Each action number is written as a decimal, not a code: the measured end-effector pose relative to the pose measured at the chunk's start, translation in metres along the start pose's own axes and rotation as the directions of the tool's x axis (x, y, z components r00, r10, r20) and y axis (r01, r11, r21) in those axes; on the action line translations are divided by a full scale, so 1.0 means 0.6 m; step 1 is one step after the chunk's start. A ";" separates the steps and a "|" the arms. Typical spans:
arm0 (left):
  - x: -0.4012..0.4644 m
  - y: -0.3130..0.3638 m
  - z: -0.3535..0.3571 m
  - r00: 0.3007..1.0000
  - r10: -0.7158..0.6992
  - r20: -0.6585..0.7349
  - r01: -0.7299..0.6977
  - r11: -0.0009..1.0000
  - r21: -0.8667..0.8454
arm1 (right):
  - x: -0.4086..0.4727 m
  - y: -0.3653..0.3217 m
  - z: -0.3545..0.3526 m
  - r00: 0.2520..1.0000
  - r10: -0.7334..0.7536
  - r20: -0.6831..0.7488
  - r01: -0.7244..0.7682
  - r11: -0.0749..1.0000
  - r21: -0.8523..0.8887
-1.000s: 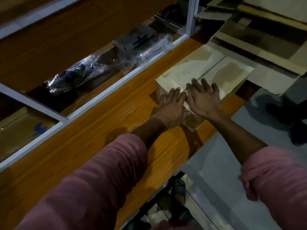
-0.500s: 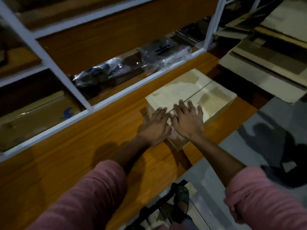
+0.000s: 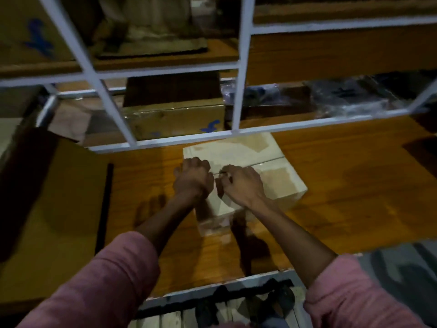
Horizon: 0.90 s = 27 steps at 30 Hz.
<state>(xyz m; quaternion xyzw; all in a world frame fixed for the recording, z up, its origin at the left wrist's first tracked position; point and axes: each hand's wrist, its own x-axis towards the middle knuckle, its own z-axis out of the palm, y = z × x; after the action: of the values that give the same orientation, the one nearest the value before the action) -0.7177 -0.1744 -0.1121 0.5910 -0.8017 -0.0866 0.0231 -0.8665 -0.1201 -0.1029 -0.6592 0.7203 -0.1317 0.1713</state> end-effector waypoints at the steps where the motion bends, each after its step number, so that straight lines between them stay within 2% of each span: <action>1: -0.007 -0.021 0.004 0.999 -0.042 -0.024 0.042 0.999 -0.019 | 0.004 -0.009 0.002 1.000 -0.013 -0.012 0.014 0.997 0.074; 3: -0.029 -0.056 0.022 0.992 -0.092 -0.085 0.084 0.992 -0.096 | 0.000 -0.009 0.016 0.999 -0.030 -0.030 0.032 0.997 0.066; 7: -0.052 -0.086 0.047 0.974 -0.061 -0.217 0.031 0.990 -0.140 | -0.014 0.031 0.039 0.984 -0.164 -0.071 0.153 0.978 -0.138; 9: -0.046 -0.087 0.043 0.973 -0.060 -0.222 0.022 0.985 -0.168 | -0.006 0.053 0.027 0.991 -0.115 -0.065 0.101 0.977 -0.190; 13: -0.035 -0.100 0.041 0.971 -0.026 -0.238 -0.010 0.988 -0.151 | 0.023 0.082 0.007 0.993 0.082 -0.088 -0.098 0.976 -0.195; 16: -0.018 -0.116 0.040 0.975 -0.075 -0.208 0.032 0.978 -0.205 | 0.037 0.071 0.003 0.988 0.151 -0.037 -0.154 0.983 -0.097; 22: -0.013 -0.119 0.050 0.983 -0.155 -0.100 0.110 0.928 -0.355 | 0.020 0.073 0.006 0.987 0.153 -0.055 -0.160 0.974 -0.159; 27: -0.025 -0.119 0.044 0.997 -0.081 0.008 0.080 0.959 -0.273 | 0.005 0.081 0.012 0.981 0.162 -0.104 -0.178 0.971 -0.160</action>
<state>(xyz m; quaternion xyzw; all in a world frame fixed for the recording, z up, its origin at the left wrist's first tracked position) -0.6492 -0.1778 -0.1487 0.6145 -0.7573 -0.1960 0.1022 -0.9074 -0.1184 -0.1299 -0.6006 0.7896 -0.0848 0.0929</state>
